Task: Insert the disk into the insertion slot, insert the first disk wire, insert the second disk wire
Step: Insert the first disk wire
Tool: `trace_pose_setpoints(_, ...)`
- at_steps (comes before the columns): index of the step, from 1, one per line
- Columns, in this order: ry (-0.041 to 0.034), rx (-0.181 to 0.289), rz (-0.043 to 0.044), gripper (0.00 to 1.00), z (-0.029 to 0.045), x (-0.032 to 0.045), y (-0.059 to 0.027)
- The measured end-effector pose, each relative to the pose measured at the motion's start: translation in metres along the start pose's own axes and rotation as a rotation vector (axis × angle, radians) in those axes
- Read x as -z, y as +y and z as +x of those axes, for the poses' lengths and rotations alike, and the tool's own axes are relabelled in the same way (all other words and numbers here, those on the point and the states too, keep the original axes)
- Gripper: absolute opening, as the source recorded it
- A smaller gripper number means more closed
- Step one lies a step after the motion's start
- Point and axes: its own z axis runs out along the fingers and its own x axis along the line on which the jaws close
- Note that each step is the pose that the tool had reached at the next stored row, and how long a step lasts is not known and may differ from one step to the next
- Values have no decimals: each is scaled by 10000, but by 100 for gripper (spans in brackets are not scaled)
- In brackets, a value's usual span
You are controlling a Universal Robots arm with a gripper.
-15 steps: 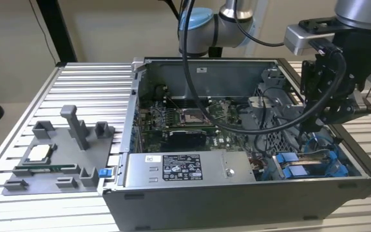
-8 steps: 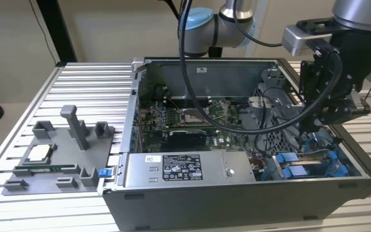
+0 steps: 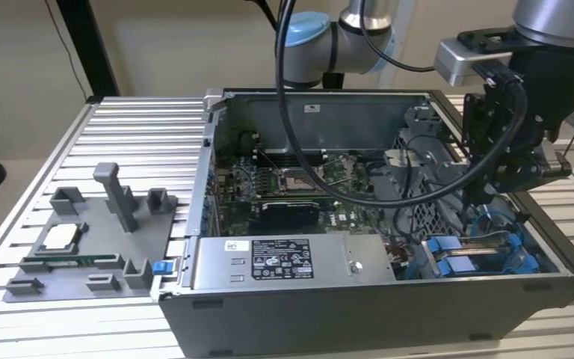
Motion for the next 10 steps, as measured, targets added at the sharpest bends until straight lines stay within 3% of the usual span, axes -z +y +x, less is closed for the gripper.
trace_pose_setpoints(7, -14, 11, 30, 100, 0, -1, 8)
trace_pose_setpoints(10, -56, 8, 72, 100, 0, 2, 10)
